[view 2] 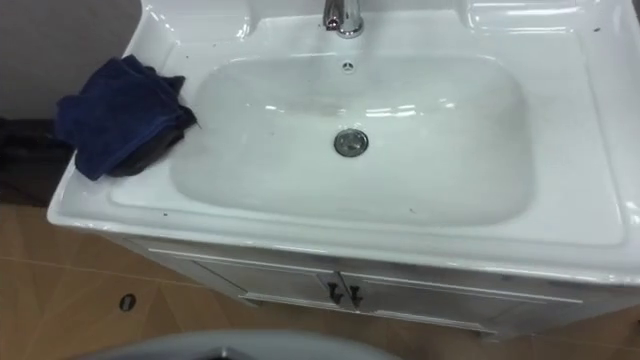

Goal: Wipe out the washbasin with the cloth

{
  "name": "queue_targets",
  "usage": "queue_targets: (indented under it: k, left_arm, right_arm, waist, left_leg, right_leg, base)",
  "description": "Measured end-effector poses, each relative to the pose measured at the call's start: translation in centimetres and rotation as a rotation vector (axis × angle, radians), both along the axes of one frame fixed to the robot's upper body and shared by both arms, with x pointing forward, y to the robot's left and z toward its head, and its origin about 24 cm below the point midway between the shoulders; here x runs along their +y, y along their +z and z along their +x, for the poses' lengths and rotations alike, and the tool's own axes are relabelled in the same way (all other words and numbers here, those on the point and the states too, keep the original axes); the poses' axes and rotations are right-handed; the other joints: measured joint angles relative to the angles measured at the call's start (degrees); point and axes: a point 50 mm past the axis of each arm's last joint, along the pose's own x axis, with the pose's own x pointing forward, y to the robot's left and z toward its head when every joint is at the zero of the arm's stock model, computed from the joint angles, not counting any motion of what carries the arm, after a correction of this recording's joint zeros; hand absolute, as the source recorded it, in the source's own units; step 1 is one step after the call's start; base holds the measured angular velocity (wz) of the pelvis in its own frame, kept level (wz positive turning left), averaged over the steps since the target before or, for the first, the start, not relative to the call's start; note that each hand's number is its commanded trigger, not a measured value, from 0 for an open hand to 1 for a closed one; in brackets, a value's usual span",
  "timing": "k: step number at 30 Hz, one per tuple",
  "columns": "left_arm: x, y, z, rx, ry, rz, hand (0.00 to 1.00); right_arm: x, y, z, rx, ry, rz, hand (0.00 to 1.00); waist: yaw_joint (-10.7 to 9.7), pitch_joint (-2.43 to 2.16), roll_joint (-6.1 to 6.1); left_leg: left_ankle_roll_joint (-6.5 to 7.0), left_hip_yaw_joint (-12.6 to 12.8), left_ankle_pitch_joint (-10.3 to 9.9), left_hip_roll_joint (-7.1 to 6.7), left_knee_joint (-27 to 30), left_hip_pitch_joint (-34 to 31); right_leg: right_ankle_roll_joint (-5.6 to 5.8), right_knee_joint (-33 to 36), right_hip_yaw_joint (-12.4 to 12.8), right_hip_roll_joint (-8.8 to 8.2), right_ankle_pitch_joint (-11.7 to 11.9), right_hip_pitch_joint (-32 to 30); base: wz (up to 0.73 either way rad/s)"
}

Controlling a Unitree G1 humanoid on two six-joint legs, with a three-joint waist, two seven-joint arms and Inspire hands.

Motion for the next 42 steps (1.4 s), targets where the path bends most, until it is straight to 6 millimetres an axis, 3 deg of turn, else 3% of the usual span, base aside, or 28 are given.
queue_targets:
  k: [5,6,11,13,16,20,25,28,31,37,42]
  left_arm:
    - [1.2,-6.8,-3.1,0.105,0.139,-0.329,0.00]
    - [1.1,-8.0,-4.0,0.158,0.165,-0.372,0.00]
    - [-0.3,-13.0,-8.2,0.375,0.225,-0.540,0.00]
    - [-1.5,-15.8,-11.2,0.517,0.276,-0.645,0.00]
    - [-3.5,-18.1,-15.0,0.653,0.328,-0.752,0.00]
    - [-6.7,-20.6,-18.1,0.807,0.304,-0.899,0.00]
    - [-11.5,-23.6,-21.4,1.074,0.140,-1.097,0.00]
    - [-12.7,-24.5,-21.9,1.209,-0.020,-1.154,0.00]
    - [-13.6,-25.4,-20.6,1.373,-0.269,-1.130,0.00]
    - [-14.1,-26.8,-15.5,1.499,-0.697,-1.006,0.00]
    - [-14.9,-27.1,-13.1,1.570,-0.922,-0.898,0.00]
  right_arm:
    - [0.7,-0.1,1.2,-0.036,0.027,0.016,0.00]
    - [0.9,-0.1,1.5,-0.044,0.031,0.020,0.00]
    - [1.0,-0.2,1.1,-0.022,0.015,0.023,0.00]
    - [0.8,-0.1,0.4,0.004,0.006,0.021,0.00]
    - [0.8,-0.2,0.1,0.030,-0.002,0.020,0.00]
    - [0.7,-0.2,0.3,0.042,-0.010,0.024,0.00]
    - [0.9,-0.5,0.9,0.076,0.005,0.059,0.00]
    - [1.3,-0.6,1.0,0.089,0.013,0.092,0.00]
    - [1.4,-0.7,1.3,0.104,0.017,0.108,0.00]
    - [1.8,-0.8,2.0,0.108,0.082,0.144,0.00]
    - [2.3,-0.9,2.7,0.098,0.117,0.169,0.00]
  waist:
    - [0.49,0.00,-0.68]
    - [0.29,-0.41,-0.77]
    - [0.37,-0.70,-2.16]
    - [0.79,-0.73,-2.20]
    - [0.91,-0.92,-2.69]
    - [0.81,-1.00,-2.70]
    - [0.43,-0.91,-3.08]
    - [-0.26,-0.72,-4.13]
    - [-1.54,-0.21,-4.93]
    - [-2.00,0.16,-5.55]
    - [-3.89,0.16,-6.20]
  left_leg:
    - [0.00,-1.61,0.00,-0.25,0.18,-0.29]
    - [0.01,-2.32,-0.01,-0.31,0.36,-0.63]
    - [0.15,-3.38,-0.10,-0.71,0.33,-1.10]
    - [0.29,-4.06,-0.18,-1.00,0.19,-1.15]
    - [0.36,-4.27,-0.18,-1.17,0.00,-1.16]
    - [0.40,-5.43,-0.16,-1.33,0.25,-1.71]
    - [0.38,-5.68,-0.04,-1.42,0.06,-0.67]
    - [0.38,-6.55,-0.04,-1.68,0.52,-1.13]
    - [0.42,-7.84,-0.06,-2.08,1.75,-2.02]
    - [0.64,-7.68,-0.23,-2.09,2.27,-2.92]
    - [0.84,-6.99,-0.37,-2.24,2.10,-2.90]
  right_leg:
    - [0.09,0.02,-0.83,-0.04,-0.23,0.18]
    - [0.09,-0.09,-1.35,-0.05,-0.23,0.17]
    - [0.19,0.04,-2.83,-0.43,-0.32,0.17]
    - [0.33,0.12,-3.02,-0.65,-0.40,0.16]
    - [0.42,0.02,-3.34,-0.79,-0.35,0.25]
    - [0.42,0.00,-4.47,-0.77,-0.35,0.52]
    - [0.44,-0.29,-4.91,-0.82,-0.42,1.83]
    - [0.53,-1.10,-6.24,-0.93,-0.57,2.63]
    - [0.66,-1.03,-7.31,-1.09,-0.76,2.63]
    - [0.73,-0.93,-7.53,-1.17,-0.75,1.99]
    - [1.00,-0.94,-7.49,-1.36,-0.72,1.99]
  base:
    - [0.12]
    - [0.17]
    - [0.12]
    - [0.06]
    - [0.05]
    - [0.13]
    - [0.05]
    - [0.20]
    - [0.24]
    - [0.03]
    - [-0.02]
